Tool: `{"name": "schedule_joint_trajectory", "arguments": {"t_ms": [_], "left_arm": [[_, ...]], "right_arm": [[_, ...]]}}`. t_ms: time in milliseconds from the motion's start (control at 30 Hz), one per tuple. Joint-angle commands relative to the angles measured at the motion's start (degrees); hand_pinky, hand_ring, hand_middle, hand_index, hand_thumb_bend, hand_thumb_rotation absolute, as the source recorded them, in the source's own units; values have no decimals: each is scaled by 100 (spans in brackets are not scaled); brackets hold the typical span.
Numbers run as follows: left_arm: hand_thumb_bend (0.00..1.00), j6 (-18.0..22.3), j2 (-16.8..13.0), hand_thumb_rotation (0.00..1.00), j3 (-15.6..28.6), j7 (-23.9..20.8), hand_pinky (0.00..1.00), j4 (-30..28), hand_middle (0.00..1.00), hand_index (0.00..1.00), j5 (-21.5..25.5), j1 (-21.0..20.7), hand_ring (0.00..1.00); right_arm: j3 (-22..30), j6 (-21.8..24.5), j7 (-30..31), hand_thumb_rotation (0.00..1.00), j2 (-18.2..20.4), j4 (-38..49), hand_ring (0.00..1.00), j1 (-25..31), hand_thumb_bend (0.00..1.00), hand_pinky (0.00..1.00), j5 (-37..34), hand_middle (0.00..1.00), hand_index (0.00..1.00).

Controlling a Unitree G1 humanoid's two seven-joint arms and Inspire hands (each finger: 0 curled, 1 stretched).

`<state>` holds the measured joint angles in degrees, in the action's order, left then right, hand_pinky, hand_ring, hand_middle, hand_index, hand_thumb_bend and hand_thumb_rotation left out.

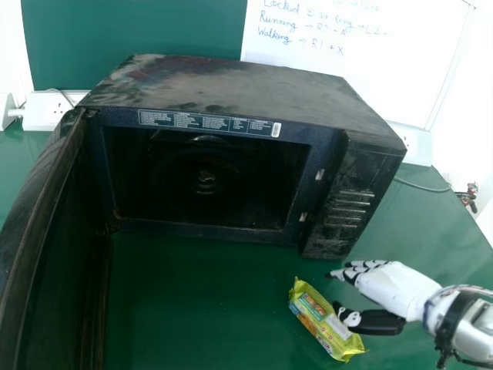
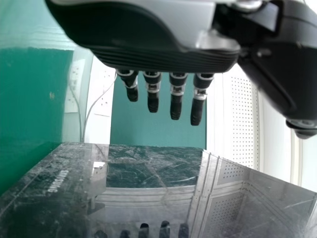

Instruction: Put biscuit inside oven

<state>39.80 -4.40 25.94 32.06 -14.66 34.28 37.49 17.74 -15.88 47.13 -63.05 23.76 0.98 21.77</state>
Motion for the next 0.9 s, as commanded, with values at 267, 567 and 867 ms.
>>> {"name": "schedule_joint_trajectory", "arguments": {"t_ms": [267,567,867], "left_arm": [[100,39,43,100,-48,12,100,-2,97,100,-85,93,93],[100,265,39,100,-43,141,100,160,100,100,-90,36,97],[100,257,-82,100,1,375,100,315,100,100,101,0,97]], "right_arm": [[-448,432,-73,83,173,438,93,65,54,98,868,97,100],[-532,567,-186,86,328,405,95,2,62,99,788,98,100],[-564,577,-245,82,315,348,96,-20,77,99,790,98,100]]}}
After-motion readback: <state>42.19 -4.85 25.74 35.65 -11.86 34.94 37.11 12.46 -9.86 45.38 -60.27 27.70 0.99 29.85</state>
